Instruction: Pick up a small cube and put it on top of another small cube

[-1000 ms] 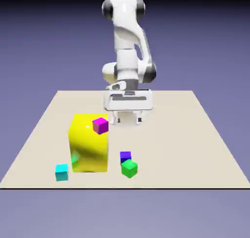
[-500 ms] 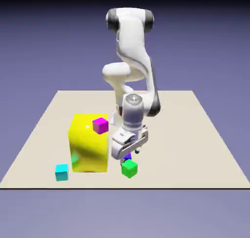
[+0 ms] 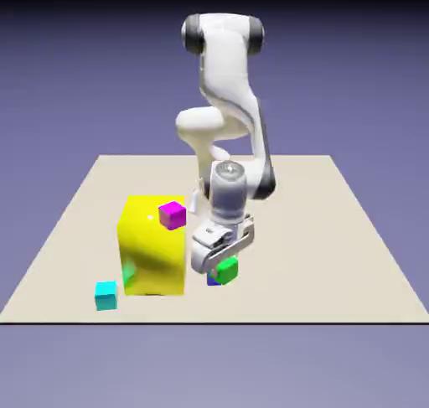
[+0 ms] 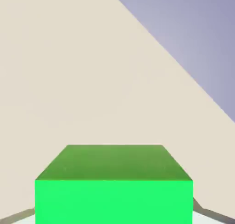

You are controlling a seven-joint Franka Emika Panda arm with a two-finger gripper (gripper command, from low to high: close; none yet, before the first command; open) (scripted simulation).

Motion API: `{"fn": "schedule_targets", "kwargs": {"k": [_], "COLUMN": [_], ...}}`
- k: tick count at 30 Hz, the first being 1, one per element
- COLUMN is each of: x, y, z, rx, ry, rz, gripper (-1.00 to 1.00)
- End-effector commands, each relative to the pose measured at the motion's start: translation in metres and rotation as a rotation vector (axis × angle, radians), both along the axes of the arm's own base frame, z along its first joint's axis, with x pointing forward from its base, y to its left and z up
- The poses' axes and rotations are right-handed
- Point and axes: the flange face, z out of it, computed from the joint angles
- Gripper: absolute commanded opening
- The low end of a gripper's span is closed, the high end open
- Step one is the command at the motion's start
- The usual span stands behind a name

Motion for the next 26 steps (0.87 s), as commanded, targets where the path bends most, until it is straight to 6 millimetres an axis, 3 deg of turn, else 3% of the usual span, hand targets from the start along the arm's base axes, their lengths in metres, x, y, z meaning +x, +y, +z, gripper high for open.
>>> {"fn": "schedule_targets", "kwargs": {"k": [1,8,15,18,22,23,24,25,26], "x": [0.004,0.012,-0.021,-0.023,-0.023,-0.024,-0.024,-0.024,-0.022], "y": [-0.005,-0.045,-0.112,-0.122,-0.124,-0.125,-0.125,-0.125,-0.124], "z": [0.017,0.136,0.245,0.247,0.184,0.177,0.177,0.177,0.193], "rx": [0.001,0.014,0.016,-0.026,-0.026,-0.026,-0.026,-0.026,-0.026], "ry": [-0.003,-0.015,-0.01,-0.004,-0.004,-0.004,-0.004,-0.004,-0.004], "rz": [0.022,0.163,0.314,0.351,0.351,0.351,0.351,0.351,0.352], "gripper": [-1.0,-1.0,-1.0,-1.0,-1.0,-1.0,1.0,1.0,1.0]}}
